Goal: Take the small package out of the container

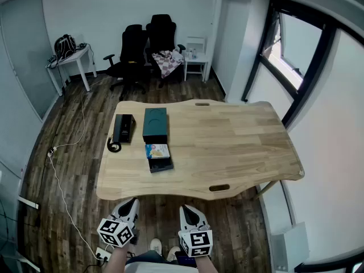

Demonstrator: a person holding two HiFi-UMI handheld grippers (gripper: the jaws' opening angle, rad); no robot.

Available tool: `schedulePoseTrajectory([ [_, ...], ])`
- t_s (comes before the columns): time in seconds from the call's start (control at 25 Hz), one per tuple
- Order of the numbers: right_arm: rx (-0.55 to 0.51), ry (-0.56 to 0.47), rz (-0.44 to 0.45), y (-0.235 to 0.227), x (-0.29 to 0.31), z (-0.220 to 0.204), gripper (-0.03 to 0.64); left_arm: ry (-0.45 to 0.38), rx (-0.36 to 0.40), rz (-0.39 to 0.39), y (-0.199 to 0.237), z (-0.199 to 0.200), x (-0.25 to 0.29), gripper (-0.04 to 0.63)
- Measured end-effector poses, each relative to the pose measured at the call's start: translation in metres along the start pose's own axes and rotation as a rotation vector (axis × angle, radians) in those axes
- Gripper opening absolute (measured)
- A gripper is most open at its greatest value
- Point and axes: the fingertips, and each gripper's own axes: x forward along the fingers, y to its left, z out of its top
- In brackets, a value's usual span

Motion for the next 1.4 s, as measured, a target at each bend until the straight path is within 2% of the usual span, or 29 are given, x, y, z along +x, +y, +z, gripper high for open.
schedulePoseTrajectory([
  [0.28, 0.007, -0.001, 0.0, -0.001, -0.005, -0.003, 0.005, 0.023, -0.002, -0.013, -0.006, -0.007, -0.001, 0.0],
  [0.44, 0.051, -0.021, 0.011, -0.008, -0.004, -0.003, 0.005, 0.032, -0.016, -0.01, -0.006, -0.011, 0.004, 0.0],
  [0.68, 0.067, -0.02, 0.009, -0.022, 0.016, -0.005, 0.005, 0.024, -0.045, -0.016, 0.006, -0.006, 0.027, 0.0],
  [0.8, 0.062, -0.008, 0.002, -0.035, 0.039, -0.003, 0.005, 0.0, -0.064, -0.022, 0.016, 0.005, 0.054, 0.0],
  [0.92, 0.057, 0.002, -0.004, -0.048, 0.07, 0.003, 0.005, 0.011, -0.035, -0.025, 0.031, 0.015, 0.088, 0.0],
  [1.4, 0.052, 0.036, -0.044, -0.096, 0.227, 0.046, 0.005, 0.042, -0.025, -0.059, 0.124, 0.071, 0.23, 0.0],
])
